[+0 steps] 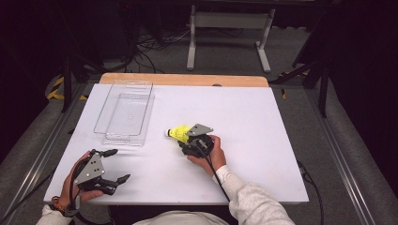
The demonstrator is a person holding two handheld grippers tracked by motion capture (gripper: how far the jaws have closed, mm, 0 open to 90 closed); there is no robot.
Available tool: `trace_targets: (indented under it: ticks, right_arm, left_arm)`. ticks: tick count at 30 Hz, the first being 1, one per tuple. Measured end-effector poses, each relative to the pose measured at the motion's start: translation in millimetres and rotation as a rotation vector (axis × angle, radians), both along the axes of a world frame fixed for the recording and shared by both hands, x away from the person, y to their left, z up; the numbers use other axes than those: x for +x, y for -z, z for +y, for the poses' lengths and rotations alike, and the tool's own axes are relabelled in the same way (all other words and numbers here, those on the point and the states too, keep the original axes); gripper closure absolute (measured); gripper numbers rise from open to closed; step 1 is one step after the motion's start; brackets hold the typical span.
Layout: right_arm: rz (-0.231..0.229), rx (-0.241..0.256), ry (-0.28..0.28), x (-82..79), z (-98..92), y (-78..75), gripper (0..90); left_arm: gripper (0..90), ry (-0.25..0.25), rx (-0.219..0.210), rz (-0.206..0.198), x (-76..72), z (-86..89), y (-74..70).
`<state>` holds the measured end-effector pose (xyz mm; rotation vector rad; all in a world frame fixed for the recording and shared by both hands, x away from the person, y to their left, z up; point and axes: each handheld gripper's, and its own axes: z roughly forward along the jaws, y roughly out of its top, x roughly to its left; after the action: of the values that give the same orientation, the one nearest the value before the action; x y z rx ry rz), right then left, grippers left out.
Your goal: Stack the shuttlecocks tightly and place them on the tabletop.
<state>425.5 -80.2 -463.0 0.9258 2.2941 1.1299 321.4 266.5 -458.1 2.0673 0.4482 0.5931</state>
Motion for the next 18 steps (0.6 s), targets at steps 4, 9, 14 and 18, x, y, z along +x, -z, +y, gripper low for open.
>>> trace_targets:
  ticks: [4, 9, 14, 18]
  right_arm:
    - [-0.014, 0.002, 0.03, 2.7, 0.9, -0.9, 66.3]
    - [-0.024, -0.002, 0.037, 5.5, 2.9, -1.4, 76.5]
    - [-0.037, -0.02, 0.036, 7.2, 2.5, -2.4, 79.7]
    - [-0.04, -0.008, 0.037, 7.1, 0.8, -3.6, 80.6]
  left_arm:
    - [8.3, 0.001, -0.002, 0.001, 0.0, 0.0, 0.0]
    - [8.4, 0.001, -0.001, 0.002, 0.3, 0.3, 0.0]
    - [8.3, 0.001, -0.006, 0.004, 0.3, 0.6, 0.2]
    - [8.3, 0.0, -0.003, 0.003, 0.0, 0.6, -0.1]
